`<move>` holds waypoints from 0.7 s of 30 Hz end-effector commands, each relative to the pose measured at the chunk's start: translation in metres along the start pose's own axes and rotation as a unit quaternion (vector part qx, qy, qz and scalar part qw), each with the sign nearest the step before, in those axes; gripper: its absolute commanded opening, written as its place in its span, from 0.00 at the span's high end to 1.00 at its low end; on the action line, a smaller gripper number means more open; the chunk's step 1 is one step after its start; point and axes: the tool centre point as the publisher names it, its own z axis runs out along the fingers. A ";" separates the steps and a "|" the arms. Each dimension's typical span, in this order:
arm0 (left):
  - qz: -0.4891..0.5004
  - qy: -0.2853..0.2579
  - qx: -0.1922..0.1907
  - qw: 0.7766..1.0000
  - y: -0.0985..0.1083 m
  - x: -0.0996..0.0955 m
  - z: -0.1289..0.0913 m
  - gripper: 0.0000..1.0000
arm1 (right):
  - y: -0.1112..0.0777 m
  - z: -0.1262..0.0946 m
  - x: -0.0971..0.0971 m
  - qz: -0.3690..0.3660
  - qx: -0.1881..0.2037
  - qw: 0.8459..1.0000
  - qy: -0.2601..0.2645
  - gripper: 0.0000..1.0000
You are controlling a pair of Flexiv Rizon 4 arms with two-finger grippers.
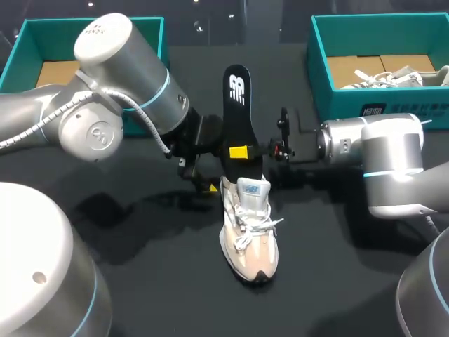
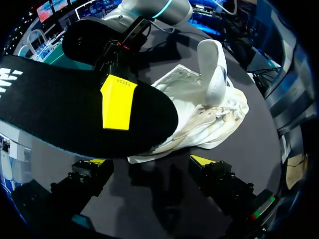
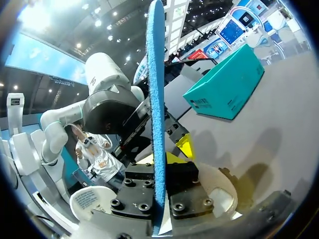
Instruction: Take the shoe out of the shoebox, open the shoe tongue, remove and reinsert the insole, then place the shoe into the shoebox
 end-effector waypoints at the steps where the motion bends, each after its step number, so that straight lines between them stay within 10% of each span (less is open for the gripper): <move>1: 0.000 0.000 -0.001 1.000 0.000 0.000 0.001 0.00 | -0.010 0.001 -0.004 0.006 0.001 1.000 0.003 1.00; 21: 0.000 0.000 -0.001 1.000 0.000 0.000 0.001 0.00 | -0.052 -0.003 0.004 0.007 -0.016 1.000 0.010 1.00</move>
